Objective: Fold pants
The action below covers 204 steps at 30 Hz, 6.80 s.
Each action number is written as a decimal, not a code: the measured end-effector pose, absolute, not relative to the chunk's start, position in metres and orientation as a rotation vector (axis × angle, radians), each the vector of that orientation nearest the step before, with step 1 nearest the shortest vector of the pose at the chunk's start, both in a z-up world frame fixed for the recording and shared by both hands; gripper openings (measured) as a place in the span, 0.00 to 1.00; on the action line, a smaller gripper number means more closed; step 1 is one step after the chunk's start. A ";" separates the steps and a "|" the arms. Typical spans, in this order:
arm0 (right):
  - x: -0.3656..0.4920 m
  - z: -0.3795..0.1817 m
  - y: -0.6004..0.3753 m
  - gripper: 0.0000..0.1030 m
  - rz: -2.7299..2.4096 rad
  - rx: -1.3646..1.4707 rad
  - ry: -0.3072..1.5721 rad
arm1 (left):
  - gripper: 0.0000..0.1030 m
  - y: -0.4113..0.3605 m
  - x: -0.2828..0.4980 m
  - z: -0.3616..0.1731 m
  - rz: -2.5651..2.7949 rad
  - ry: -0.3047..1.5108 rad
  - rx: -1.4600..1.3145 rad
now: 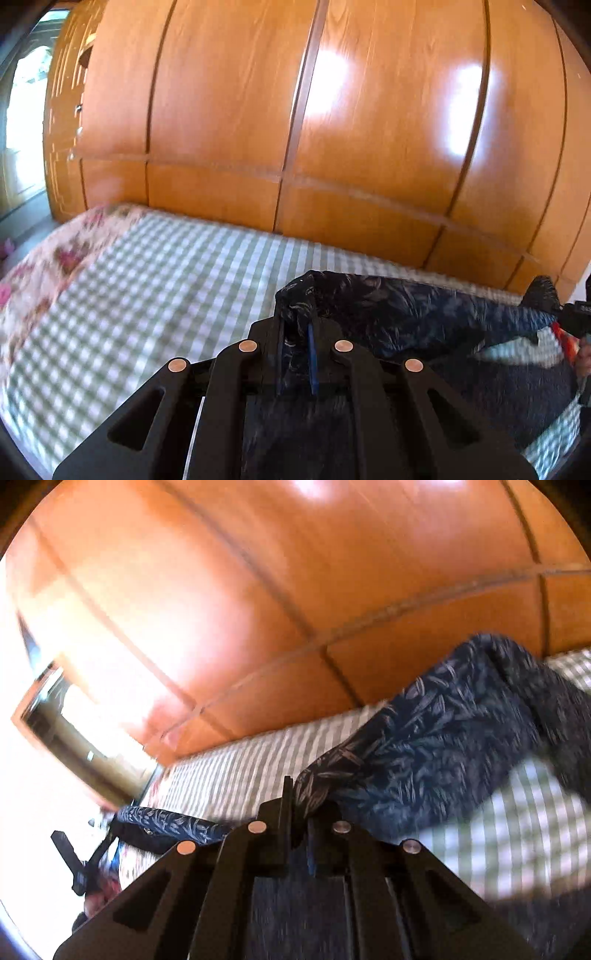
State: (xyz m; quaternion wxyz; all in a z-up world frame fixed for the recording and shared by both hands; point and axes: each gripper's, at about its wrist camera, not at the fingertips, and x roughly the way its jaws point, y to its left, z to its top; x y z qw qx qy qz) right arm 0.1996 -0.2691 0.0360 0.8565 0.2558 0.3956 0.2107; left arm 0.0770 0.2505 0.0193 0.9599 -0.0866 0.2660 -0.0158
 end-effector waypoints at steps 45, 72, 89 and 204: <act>0.110 0.001 -0.285 0.05 0.423 0.525 0.875 | 0.06 0.279 0.075 -0.027 -0.136 0.707 -0.560; 0.058 -0.083 -0.302 0.15 0.429 0.498 1.165 | 0.24 0.297 0.015 -0.104 -0.033 0.917 -0.594; 0.210 -0.001 -0.223 0.40 0.677 0.235 1.094 | 0.26 0.131 0.041 -0.070 -0.329 0.832 -0.159; -0.023 -0.046 -0.624 0.05 -0.535 0.676 0.920 | 0.16 -0.105 0.042 -0.097 -0.838 0.924 0.137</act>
